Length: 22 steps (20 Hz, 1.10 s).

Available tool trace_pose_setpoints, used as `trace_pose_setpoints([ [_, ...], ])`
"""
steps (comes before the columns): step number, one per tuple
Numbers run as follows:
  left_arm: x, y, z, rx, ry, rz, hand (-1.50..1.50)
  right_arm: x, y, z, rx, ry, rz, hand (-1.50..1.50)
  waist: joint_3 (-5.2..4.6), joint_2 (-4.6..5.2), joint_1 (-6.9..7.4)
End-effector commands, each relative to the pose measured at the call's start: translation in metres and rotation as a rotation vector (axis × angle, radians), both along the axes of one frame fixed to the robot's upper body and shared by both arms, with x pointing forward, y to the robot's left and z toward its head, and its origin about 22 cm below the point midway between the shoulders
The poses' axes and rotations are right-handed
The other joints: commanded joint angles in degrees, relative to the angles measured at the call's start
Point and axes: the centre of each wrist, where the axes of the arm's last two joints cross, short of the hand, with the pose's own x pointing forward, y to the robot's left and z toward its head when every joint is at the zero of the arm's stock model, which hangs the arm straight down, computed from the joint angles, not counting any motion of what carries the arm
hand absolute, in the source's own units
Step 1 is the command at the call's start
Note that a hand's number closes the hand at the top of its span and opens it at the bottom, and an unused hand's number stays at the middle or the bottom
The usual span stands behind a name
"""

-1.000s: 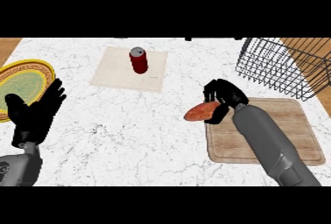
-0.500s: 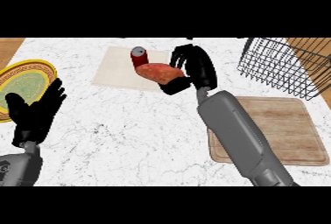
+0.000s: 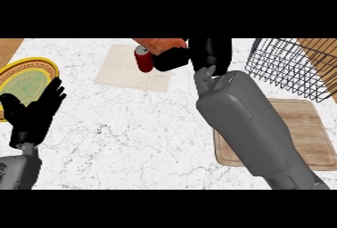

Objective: Pick the sweet potato from the cutting board and place it in the basket

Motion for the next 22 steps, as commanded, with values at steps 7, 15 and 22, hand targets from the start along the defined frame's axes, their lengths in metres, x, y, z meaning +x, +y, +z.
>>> trace_pose_setpoints([
  [7, 0.004, -0.021, -0.002, -0.001, -0.03, -0.045, 0.0, 0.027, -0.049, 0.069, -0.009, -0.08, -0.23, 1.5, 0.07, 1.19, 2.11],
  [15, 0.002, -0.007, -0.006, -0.015, -0.006, -0.035, 0.0, 0.052, -0.114, 0.082, -0.171, -0.039, -0.445, 1.5, 0.05, 1.27, 2.04],
  [22, 0.006, -0.027, 0.015, -0.01, -0.032, -0.033, 0.0, 0.072, -0.166, 0.054, -0.154, -0.005, -0.487, 1.5, 0.12, 1.12, 2.43],
])
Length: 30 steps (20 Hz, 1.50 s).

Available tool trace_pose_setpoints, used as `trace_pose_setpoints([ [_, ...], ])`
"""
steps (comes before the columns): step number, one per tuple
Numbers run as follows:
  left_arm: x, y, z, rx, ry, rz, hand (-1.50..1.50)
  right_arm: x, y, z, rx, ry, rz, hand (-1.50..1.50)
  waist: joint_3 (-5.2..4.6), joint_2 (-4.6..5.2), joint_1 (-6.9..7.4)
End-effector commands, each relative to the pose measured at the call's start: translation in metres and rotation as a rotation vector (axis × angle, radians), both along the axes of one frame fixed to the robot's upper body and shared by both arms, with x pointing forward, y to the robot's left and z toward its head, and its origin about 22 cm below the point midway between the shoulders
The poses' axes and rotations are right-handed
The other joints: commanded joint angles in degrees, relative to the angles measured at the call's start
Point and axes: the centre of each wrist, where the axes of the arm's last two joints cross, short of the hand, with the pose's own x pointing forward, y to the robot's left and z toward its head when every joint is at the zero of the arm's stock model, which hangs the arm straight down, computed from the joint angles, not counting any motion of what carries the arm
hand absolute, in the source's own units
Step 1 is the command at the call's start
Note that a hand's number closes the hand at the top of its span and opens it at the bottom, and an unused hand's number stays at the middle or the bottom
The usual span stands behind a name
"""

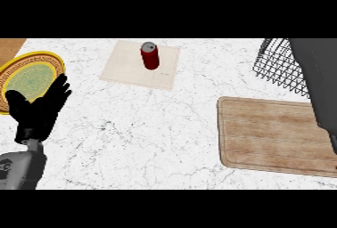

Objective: Pick the sweet potato from the cutting board and place it in the basket

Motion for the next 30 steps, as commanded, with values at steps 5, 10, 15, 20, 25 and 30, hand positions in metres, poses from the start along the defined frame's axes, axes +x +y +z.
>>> trace_pose_setpoints([
  [5, -0.001, 0.013, 0.002, 0.005, 0.003, 0.017, 0.0, 0.003, -0.077, -0.038, -0.026, 0.019, -0.029, 1.5, 0.01, -0.05, -0.38],
  [10, -0.001, -0.001, 0.013, 0.005, 0.009, -0.01, 0.0, 0.015, -0.106, -0.053, 0.005, 0.002, -0.036, 1.5, 0.04, 0.05, 0.35],
  [15, -0.001, -0.003, -0.001, 0.005, -0.008, -0.009, 0.0, 0.02, -0.11, -0.089, 0.036, -0.018, -0.025, 1.5, 0.02, 0.07, 0.29],
  [20, -0.007, -0.013, -0.016, 0.001, 0.002, -0.026, 0.0, 0.021, -0.149, -0.103, 0.109, -0.026, -0.215, -1.5, 0.04, 0.32, 0.84],
  [25, 0.01, 0.0, -0.007, -0.001, -0.03, -0.031, 0.0, 0.025, -0.146, -0.118, 0.093, -0.054, -0.13, -1.5, 0.03, 0.42, 0.65],
  [30, -0.009, 0.007, -0.005, -0.001, -0.007, -0.009, 0.0, 0.023, -0.16, -0.099, 0.147, -0.154, -0.13, -1.5, 0.04, 0.16, 0.69],
])
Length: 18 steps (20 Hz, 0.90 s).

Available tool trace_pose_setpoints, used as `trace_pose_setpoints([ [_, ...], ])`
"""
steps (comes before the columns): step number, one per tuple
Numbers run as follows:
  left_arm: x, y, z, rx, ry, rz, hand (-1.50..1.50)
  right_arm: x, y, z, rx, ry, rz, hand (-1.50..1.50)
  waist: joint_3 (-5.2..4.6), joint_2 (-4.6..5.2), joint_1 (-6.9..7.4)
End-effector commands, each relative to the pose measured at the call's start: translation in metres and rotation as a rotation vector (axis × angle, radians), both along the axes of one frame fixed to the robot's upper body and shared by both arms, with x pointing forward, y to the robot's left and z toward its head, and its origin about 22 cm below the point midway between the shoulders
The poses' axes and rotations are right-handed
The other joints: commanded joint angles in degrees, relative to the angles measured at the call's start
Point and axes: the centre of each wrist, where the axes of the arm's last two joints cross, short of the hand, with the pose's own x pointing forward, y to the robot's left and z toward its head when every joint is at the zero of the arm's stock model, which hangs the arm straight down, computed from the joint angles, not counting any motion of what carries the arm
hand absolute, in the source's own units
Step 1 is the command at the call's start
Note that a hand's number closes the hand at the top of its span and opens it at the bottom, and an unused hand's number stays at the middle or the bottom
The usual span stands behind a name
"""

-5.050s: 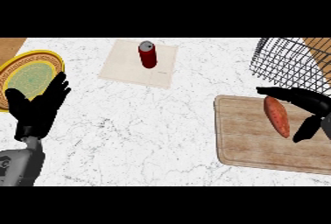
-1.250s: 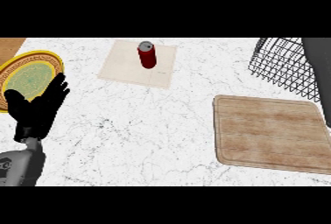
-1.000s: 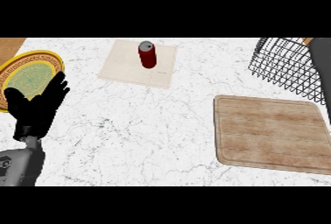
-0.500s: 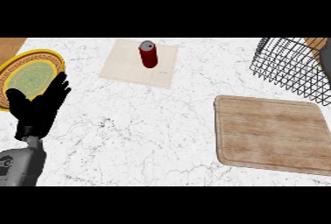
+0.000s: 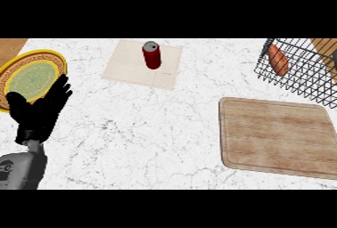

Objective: Pick the sweet potato from the cutting board and place it in the basket

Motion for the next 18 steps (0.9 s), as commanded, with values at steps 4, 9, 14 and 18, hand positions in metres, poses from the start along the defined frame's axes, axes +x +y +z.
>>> trace_pose_setpoints([
  [4, -0.001, 0.01, 0.021, 0.017, -0.021, 0.017, 0.0, -0.008, -0.025, 0.035, 0.225, -0.227, -0.147, -1.5, 0.02, -0.39, -0.38],
  [9, -0.015, -0.001, -0.014, -0.013, 0.004, 0.036, 0.0, -0.044, -0.086, 0.036, 0.327, -0.34, -0.21, -1.5, -0.01, -0.5, -1.47],
  [14, -0.017, 0.009, 0.006, 0.015, 0.013, 0.065, 0.0, -0.103, -0.148, 0.029, 0.381, -0.269, -0.133, -1.5, -0.01, -1.03, -2.69],
  [18, -0.01, 0.006, 0.003, 0.015, 0.004, 0.038, 0.0, -0.148, -0.183, 0.016, 0.34, -0.149, -0.092, -1.5, -0.03, -0.81, -2.73],
])
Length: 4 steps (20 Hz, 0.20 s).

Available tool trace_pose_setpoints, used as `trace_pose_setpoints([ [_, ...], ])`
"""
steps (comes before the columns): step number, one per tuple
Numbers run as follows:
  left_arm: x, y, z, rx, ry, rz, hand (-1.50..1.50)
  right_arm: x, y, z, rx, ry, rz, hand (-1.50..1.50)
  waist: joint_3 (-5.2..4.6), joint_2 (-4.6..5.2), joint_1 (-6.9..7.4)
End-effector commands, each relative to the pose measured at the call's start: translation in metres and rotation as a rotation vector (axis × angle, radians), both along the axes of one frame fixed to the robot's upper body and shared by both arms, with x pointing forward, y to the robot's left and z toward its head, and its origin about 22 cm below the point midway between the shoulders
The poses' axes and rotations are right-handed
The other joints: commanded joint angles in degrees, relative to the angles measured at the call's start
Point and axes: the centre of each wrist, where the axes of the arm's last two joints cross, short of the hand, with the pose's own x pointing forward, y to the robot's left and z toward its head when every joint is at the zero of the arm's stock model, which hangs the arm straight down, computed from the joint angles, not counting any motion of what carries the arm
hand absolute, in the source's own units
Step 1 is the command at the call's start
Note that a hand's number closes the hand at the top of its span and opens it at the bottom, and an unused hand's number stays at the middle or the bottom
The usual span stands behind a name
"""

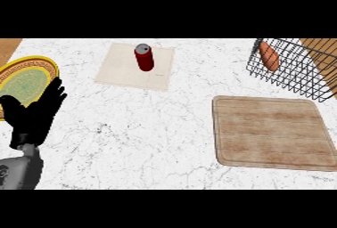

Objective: Pick the sweet potato from the cutting board and place it in the basket

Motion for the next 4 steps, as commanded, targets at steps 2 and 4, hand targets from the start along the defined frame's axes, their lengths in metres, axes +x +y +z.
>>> trace_pose_setpoints([
  [2, -0.003, 0.002, -0.008, -0.002, -0.004, 0.003, 0.0, -0.064, -0.05, 0.005, 0.004, 0.053, 0.098, -1.5, 0.0, 0.08, -0.09],
  [4, -0.003, -0.01, -0.005, 0.008, -0.004, 0.007, 0.0, -0.092, -0.066, 0.002, -0.014, 0.068, 0.117, -1.5, 0.02, 0.02, -0.22],
])
